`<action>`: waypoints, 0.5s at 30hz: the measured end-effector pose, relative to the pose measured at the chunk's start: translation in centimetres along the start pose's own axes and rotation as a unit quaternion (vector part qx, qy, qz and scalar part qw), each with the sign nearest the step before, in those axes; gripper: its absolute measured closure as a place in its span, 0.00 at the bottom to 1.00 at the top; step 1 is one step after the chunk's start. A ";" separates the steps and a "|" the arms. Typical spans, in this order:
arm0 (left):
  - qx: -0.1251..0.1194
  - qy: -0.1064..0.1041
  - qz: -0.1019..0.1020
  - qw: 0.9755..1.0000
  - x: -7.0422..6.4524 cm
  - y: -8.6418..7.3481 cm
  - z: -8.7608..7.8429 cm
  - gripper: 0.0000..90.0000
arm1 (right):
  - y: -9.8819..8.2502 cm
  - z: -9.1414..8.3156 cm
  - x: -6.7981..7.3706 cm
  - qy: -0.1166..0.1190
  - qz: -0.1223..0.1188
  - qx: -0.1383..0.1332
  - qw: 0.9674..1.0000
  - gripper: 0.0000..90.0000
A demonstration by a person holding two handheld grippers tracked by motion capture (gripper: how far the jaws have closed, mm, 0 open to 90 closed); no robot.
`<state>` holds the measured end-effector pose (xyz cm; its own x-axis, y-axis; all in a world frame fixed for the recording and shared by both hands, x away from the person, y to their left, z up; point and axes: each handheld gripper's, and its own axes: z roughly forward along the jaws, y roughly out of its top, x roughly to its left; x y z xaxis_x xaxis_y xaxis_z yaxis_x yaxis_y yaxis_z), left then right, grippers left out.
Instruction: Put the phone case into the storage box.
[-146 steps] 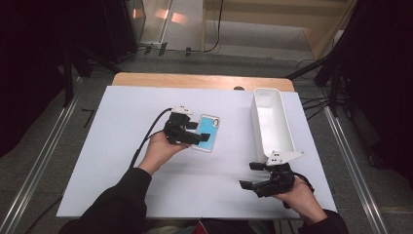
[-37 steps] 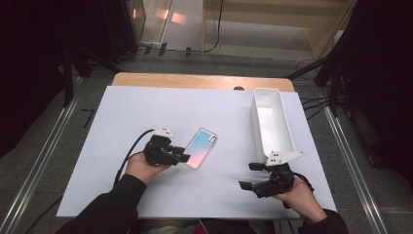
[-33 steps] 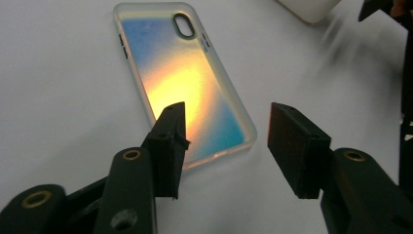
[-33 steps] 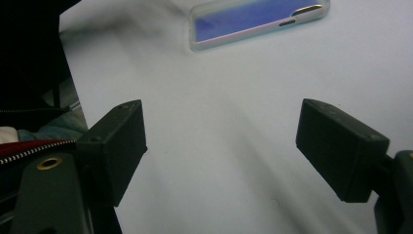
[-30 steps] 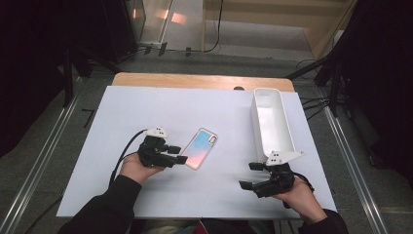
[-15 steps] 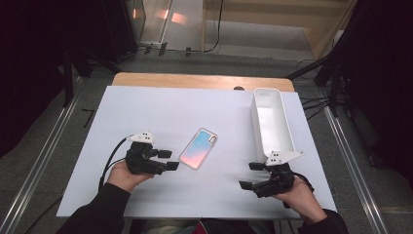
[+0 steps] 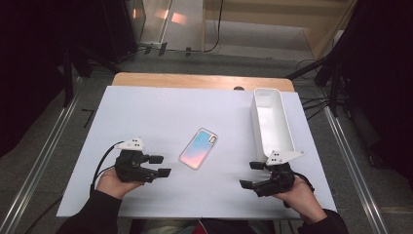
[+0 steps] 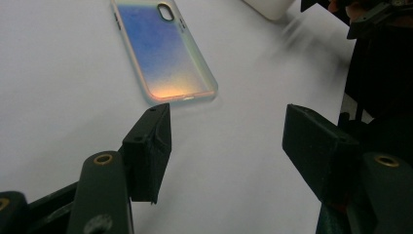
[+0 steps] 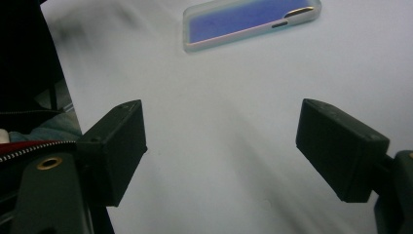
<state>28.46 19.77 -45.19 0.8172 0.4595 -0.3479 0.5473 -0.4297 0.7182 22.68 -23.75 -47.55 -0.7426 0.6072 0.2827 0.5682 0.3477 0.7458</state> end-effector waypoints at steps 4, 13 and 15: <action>-0.004 0.004 -0.003 1.000 0.0 -0.5 -0.8 0.37 | 0.0 -0.1 0.0 -0.002 0.001 -0.003 1.000 0.19; -0.006 0.015 -0.011 1.000 0.0 -1.5 -2.1 0.35 | -0.2 -0.7 -0.3 -0.009 0.001 -0.009 1.000 0.19; -0.003 0.018 -0.008 1.000 0.1 -1.5 -2.3 0.35 | -0.3 -0.9 -0.4 -0.011 -0.001 -0.010 1.000 0.19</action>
<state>27.26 22.26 -44.91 0.8018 0.4930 -0.3378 0.5586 -0.4173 0.7168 22.51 -24.72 -47.33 -0.7357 0.6217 0.2688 0.5596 0.3342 0.7584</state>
